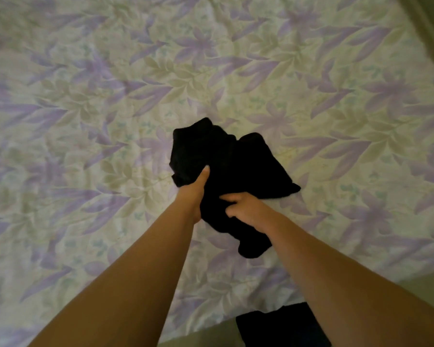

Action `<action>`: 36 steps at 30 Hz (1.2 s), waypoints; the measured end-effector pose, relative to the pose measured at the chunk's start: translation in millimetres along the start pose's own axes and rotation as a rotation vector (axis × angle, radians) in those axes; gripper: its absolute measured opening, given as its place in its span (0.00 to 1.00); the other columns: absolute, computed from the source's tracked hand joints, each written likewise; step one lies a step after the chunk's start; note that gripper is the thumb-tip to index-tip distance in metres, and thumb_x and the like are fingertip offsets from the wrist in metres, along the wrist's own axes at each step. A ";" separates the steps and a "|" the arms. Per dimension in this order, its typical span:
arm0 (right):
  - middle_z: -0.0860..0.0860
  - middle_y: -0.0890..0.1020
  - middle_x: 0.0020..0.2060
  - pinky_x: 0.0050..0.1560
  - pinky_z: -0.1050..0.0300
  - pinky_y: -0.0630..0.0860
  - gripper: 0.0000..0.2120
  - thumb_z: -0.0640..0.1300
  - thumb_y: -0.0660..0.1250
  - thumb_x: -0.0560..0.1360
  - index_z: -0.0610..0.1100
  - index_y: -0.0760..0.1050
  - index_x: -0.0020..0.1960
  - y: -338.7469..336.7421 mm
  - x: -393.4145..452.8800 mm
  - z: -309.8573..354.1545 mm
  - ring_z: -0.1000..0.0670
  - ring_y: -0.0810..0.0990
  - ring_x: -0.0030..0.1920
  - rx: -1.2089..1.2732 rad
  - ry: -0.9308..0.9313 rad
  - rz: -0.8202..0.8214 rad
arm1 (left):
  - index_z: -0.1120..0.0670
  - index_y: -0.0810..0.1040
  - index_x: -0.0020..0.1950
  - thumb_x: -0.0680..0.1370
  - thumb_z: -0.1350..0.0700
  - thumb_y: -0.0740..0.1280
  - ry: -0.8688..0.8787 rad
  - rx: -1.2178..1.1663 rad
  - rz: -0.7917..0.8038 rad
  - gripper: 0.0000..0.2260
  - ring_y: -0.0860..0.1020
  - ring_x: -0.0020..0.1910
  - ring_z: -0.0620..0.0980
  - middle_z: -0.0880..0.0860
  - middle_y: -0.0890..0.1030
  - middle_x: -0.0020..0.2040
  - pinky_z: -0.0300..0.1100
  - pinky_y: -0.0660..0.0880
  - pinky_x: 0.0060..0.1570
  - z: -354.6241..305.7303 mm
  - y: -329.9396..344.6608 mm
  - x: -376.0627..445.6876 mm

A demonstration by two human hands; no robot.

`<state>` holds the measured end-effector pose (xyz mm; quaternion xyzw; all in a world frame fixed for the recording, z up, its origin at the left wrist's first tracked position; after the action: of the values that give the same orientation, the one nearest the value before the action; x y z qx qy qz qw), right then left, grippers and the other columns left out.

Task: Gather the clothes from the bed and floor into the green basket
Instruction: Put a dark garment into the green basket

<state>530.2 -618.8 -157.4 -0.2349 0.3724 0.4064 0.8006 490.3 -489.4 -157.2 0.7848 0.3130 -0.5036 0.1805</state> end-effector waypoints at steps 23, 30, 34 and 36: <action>0.43 0.78 0.61 0.61 0.44 0.77 0.21 0.55 0.58 0.81 0.44 0.71 0.68 92.0 -0.7 50.1 0.41 0.79 0.55 0.960 0.097 -0.486 | 0.58 0.75 0.63 0.72 0.51 0.75 0.135 -0.407 -0.323 0.23 0.79 0.51 0.61 0.56 0.80 0.54 0.57 0.77 0.54 -2.6 -245.0 -67.0; 0.43 0.72 0.68 0.66 0.47 0.72 0.22 0.52 0.56 0.82 0.45 0.64 0.73 139.5 -4.9 30.3 0.41 0.73 0.67 0.822 0.254 -0.493 | 0.54 0.73 0.65 0.73 0.45 0.72 0.063 -0.613 -0.449 0.24 0.78 0.54 0.64 0.59 0.79 0.59 0.64 0.76 0.55 48.0 -336.1 -71.1; 0.41 0.72 0.69 0.68 0.44 0.70 0.29 0.58 0.58 0.80 0.38 0.66 0.71 200.0 -10.1 34.4 0.40 0.72 0.68 0.293 0.227 -0.309 | 0.55 0.69 0.70 0.81 0.46 0.61 0.048 -0.693 -0.355 0.22 0.78 0.58 0.64 0.61 0.77 0.64 0.61 0.77 0.54 73.5 -352.1 -72.6; 0.41 0.70 0.71 0.68 0.43 0.68 0.32 0.61 0.60 0.78 0.39 0.65 0.72 243.5 -15.4 36.7 0.40 0.70 0.70 0.163 0.296 -0.165 | 0.56 0.70 0.70 0.82 0.46 0.58 0.045 -0.744 -0.337 0.21 0.78 0.58 0.63 0.60 0.77 0.64 0.58 0.78 0.48 85.6 -358.1 -79.1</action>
<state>337.9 -465.0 -140.8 -0.2561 0.4975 0.2689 0.7840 167.8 -300.5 -110.9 0.6145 0.6017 -0.3615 0.3601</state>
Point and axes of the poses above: each hand's wrist, its own x-axis towards the middle knuckle, its own y-axis out of the palm, z = x × y, the point moved 5 cm from there along x, towards the middle knuckle
